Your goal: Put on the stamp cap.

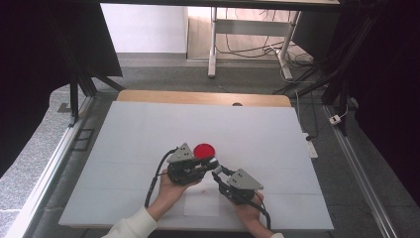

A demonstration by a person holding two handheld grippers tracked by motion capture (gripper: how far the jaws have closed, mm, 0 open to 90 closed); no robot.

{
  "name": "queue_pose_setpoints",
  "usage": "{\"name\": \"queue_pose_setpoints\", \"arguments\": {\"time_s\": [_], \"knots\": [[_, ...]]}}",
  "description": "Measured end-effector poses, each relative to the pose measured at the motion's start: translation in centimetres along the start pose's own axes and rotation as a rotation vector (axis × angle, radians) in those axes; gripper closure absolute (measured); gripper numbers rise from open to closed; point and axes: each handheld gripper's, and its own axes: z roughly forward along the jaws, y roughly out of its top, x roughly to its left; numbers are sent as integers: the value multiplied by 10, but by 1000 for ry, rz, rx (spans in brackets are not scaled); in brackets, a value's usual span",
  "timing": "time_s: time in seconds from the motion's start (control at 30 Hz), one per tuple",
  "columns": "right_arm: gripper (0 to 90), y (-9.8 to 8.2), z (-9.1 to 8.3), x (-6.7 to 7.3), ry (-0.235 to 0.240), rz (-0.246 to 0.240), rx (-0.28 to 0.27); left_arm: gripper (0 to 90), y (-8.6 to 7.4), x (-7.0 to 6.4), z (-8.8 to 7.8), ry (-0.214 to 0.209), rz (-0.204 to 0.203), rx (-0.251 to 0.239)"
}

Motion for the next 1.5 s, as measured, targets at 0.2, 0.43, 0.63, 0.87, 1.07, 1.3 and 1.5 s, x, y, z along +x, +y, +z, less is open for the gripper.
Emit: {"name": "queue_pose_setpoints", "arguments": {"time_s": [0.2, 0.43, 0.63, 0.87, 1.07, 1.3, 1.5], "knots": [[649, 0, 0, 0, 2, -1, 2, 752, -1, 1, 0, -6, -8, -2], [651, 0, -1, 0, -8, -9, -6, 754, -2, 3, -1, -18, -28, -9], [650, 0, -1, 0, -12, -14, -8, 754, -4, 5, 1, -34, -43, -2], [651, 0, -2, 0, -13, -16, -14, 755, -4, 5, 2, -34, -40, 1], [651, 0, -2, 2, -14, -26, -12, 756, -6, 3, 4, -34, -39, 11], [651, -1, -1, 1, -11, -34, 1, 755, -7, 3, 5, -27, -34, 22], [650, -2, 1, 1, -10, -42, 20, 755, -7, 4, 5, -19, -40, 26]]}}
